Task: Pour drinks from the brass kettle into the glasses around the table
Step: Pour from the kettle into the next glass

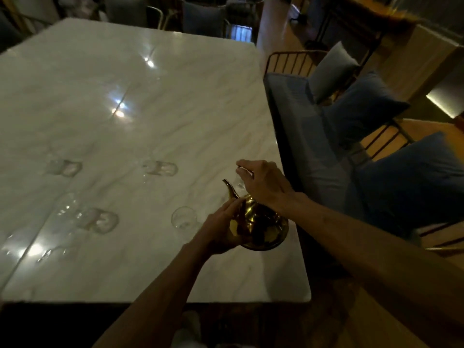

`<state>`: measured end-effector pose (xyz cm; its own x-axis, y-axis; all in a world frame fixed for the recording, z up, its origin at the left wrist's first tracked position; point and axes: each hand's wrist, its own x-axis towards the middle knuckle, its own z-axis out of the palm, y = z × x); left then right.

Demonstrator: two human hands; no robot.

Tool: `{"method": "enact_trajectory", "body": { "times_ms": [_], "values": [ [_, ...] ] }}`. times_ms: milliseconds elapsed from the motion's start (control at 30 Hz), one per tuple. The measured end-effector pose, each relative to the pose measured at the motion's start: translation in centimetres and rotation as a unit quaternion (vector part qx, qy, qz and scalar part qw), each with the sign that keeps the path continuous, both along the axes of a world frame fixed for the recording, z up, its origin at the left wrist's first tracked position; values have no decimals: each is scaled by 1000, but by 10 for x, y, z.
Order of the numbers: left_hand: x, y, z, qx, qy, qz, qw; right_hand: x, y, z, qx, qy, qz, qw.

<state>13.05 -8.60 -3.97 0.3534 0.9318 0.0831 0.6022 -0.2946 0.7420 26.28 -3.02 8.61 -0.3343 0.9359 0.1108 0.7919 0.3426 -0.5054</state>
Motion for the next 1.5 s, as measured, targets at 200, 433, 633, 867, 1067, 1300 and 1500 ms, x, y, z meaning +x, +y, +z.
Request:
{"method": "enact_trajectory", "body": {
  "times_ms": [200, 433, 633, 867, 1067, 1300, 1500],
  "values": [
    [-10, -48, -5, -31, -51, 70, 996, -28, -26, 6, -26, -5, 73, 997],
    [-19, -79, -9, -76, -83, 88, 990, -54, -41, 1, -52, -58, 132, 988],
    [-25, -91, -14, -124, -103, 114, 980, -76, -38, -13, -70, -100, 139, 983],
    [-30, -89, -19, -198, -115, 128, 965, -93, -28, -22, -76, -139, 132, 978],
    [-34, -89, -17, -242, -143, 131, 951, -102, -22, -26, -86, -174, 138, 971],
    [-39, -90, -16, -241, -137, 137, 951, -110, -17, -30, -86, -188, 147, 967],
    [-40, -89, -12, -237, -139, 137, 952, -114, -12, -28, -96, -200, 158, 962]
  ]
}}
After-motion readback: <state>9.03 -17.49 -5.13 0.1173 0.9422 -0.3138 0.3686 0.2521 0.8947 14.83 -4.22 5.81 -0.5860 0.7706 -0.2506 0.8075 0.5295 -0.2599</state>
